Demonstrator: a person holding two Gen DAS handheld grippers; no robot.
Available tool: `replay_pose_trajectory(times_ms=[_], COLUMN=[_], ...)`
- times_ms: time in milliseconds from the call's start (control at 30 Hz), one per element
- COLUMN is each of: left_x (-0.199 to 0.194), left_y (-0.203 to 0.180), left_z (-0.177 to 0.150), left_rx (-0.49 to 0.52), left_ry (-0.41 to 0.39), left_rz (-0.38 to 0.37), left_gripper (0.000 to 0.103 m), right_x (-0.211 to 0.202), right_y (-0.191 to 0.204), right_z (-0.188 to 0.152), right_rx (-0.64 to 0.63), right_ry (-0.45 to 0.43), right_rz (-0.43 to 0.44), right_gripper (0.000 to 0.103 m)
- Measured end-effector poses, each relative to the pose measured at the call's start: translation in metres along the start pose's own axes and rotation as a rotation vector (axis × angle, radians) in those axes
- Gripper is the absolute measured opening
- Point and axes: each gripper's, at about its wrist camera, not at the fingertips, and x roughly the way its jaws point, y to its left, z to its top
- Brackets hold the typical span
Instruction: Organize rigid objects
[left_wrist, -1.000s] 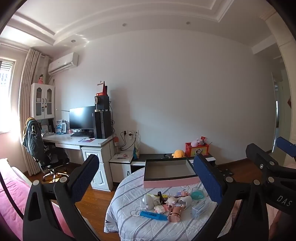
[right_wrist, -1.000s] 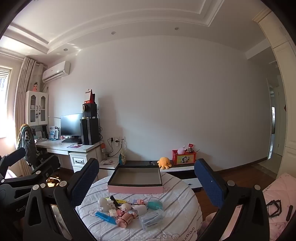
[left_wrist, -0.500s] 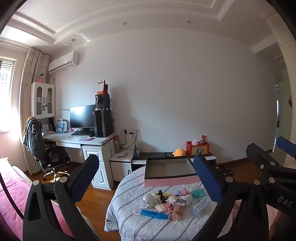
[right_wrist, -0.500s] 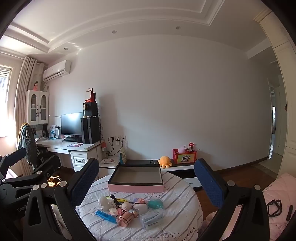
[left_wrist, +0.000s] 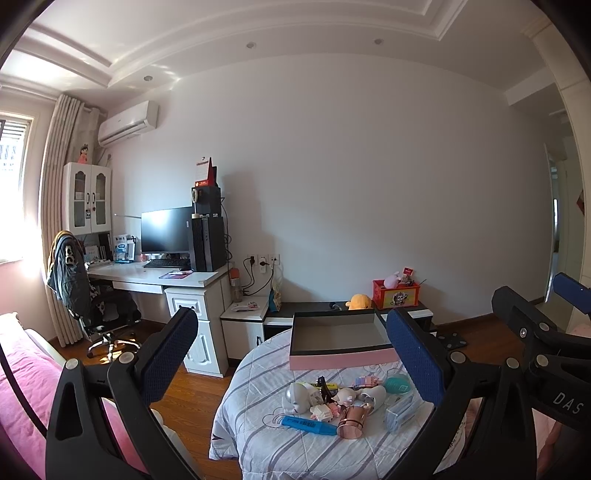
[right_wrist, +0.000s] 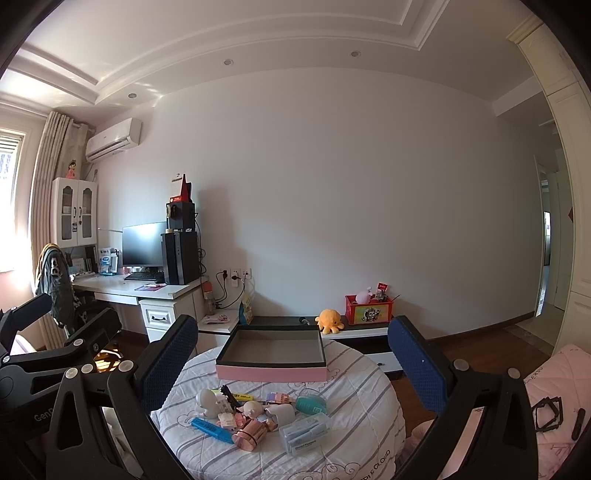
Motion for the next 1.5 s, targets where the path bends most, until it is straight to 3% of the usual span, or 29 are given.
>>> replay_pose_trajectory(times_ms=[1500], left_x=[-0.0005], left_y=[0.0], left_z=[-0.001], left_rx=[0.001], left_ry=[0.003], left_rz=[0.001], left_gripper=[0.103], right_x=[0.0028], right_y=[0.0045], right_z=[-0.0043], right_rx=[-0.004], right_ry=[0.006], right_rz=[0.002], right_gripper=[0.103])
